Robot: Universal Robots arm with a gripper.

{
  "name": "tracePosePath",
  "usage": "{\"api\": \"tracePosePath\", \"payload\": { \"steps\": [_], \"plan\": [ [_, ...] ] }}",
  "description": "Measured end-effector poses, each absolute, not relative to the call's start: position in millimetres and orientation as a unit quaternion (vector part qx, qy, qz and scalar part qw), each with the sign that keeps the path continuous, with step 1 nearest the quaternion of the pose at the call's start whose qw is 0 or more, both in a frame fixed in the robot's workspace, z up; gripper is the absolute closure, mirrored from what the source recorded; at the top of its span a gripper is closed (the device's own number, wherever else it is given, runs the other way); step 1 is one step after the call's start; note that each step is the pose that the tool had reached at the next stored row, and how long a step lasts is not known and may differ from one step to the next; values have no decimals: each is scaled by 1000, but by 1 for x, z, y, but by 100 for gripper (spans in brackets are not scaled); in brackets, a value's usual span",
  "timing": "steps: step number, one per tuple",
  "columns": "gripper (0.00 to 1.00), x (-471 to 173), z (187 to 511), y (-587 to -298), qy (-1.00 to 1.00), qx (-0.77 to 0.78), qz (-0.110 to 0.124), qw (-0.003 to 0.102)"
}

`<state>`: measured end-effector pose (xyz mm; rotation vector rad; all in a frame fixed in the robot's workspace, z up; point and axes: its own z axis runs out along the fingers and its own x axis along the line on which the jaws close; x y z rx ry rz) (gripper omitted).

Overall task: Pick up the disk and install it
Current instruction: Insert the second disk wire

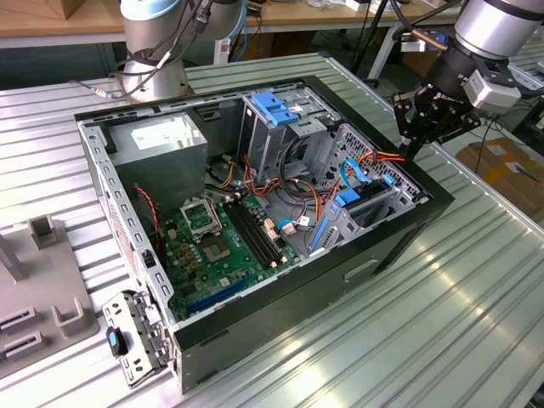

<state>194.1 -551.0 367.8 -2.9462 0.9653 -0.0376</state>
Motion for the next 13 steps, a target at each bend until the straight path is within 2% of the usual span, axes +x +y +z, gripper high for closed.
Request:
{"api": "tracePosePath", "payload": {
  "steps": [13],
  "plan": [
    [84, 194, 387, -551, 311, -950, -12, 20]
  ]
}}
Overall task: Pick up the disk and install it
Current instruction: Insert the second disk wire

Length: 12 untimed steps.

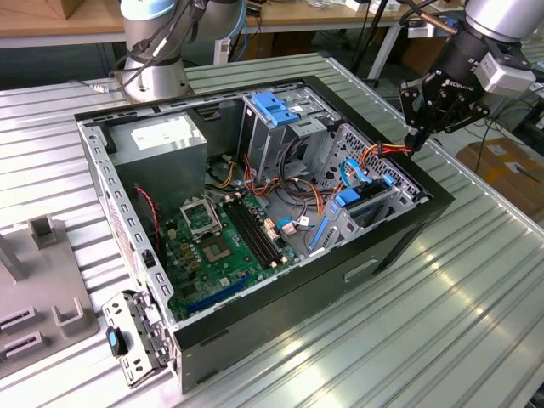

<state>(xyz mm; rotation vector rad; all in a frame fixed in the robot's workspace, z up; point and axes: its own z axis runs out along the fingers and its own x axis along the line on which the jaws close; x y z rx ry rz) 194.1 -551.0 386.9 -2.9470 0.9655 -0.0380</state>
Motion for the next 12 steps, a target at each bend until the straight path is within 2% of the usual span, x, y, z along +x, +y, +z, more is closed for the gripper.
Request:
{"api": "tracePosePath", "payload": {
  "steps": [12],
  "plan": [
    [84, 193, 387, -551, 314, -949, -12, 20]
  ]
}}
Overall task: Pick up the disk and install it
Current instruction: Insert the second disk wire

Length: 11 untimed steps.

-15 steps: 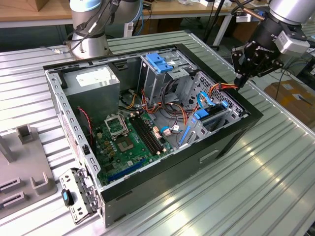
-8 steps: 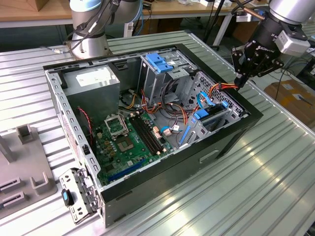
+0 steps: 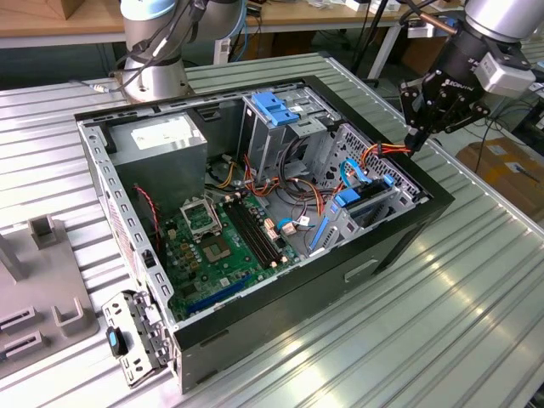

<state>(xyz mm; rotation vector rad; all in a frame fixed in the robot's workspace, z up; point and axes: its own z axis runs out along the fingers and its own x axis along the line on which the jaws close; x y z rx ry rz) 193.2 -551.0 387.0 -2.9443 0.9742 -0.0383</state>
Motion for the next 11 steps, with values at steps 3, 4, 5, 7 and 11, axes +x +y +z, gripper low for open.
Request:
{"api": "tracePosePath", "payload": {
  "steps": [3, 4, 5, 7, 11],
  "plan": [
    [84, 193, 387, -551, 324, -946, -13, 20],
    [84, 193, 387, -551, 324, -946, -13, 20],
    [84, 193, 387, -551, 324, -946, -13, 20],
    [84, 193, 387, -551, 324, -946, -13, 20],
    [84, 193, 387, -551, 325, -946, -13, 20]
  ]
}}
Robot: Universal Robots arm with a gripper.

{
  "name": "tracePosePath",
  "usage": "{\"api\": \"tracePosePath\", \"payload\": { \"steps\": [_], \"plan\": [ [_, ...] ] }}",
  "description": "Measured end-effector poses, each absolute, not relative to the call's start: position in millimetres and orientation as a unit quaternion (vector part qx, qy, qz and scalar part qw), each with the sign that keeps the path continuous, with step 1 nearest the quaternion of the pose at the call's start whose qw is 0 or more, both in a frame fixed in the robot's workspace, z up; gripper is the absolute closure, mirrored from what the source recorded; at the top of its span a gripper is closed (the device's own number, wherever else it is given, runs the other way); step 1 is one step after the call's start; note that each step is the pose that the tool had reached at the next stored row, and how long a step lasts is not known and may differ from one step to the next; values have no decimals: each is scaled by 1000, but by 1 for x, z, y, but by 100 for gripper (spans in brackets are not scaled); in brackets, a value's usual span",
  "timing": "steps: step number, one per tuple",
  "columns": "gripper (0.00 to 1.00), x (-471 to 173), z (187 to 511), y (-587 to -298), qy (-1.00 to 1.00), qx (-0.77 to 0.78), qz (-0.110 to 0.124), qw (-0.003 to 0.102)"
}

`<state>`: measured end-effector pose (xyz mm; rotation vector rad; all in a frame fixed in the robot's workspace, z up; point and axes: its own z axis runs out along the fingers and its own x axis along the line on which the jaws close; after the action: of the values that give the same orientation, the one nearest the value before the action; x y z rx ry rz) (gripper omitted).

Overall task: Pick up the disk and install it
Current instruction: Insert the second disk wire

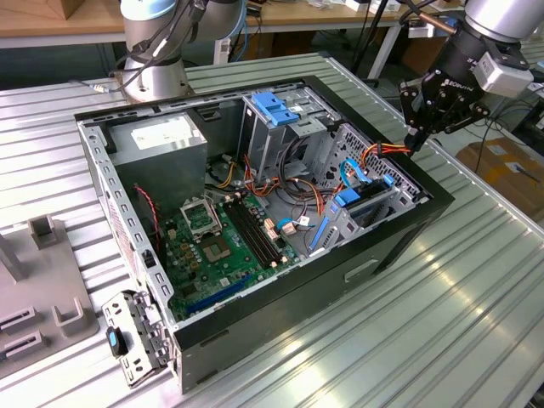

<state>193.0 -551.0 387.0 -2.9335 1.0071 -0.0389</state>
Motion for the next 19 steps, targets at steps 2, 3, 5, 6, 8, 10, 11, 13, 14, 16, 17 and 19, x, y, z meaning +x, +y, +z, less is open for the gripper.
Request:
{"api": "tracePosePath", "payload": {
  "steps": [2, 3, 5, 6, 8, 10, 11, 13, 14, 16, 17, 19],
  "plan": [
    [84, 193, 387, -551, 325, -946, -13, 20],
    [84, 193, 387, -551, 325, -946, -13, 20],
    [84, 192, 387, -551, 325, -945, -13, 20],
    [84, 192, 387, -551, 325, -945, -13, 20],
    [84, 190, 387, -551, 331, -943, -13, 20],
    [84, 189, 387, -551, 339, -940, -13, 20],
    [84, 189, 387, -551, 343, -939, -13, 20],
    [84, 188, 387, -551, 352, -936, -13, 20],
    [84, 188, 387, -551, 359, -933, -13, 19],
    [84, 187, 387, -551, 368, -929, -13, 19],
    [84, 187, 387, -551, 376, -926, -14, 19],
    [84, 187, 387, -551, 387, -922, -14, 19]
  ]
}}
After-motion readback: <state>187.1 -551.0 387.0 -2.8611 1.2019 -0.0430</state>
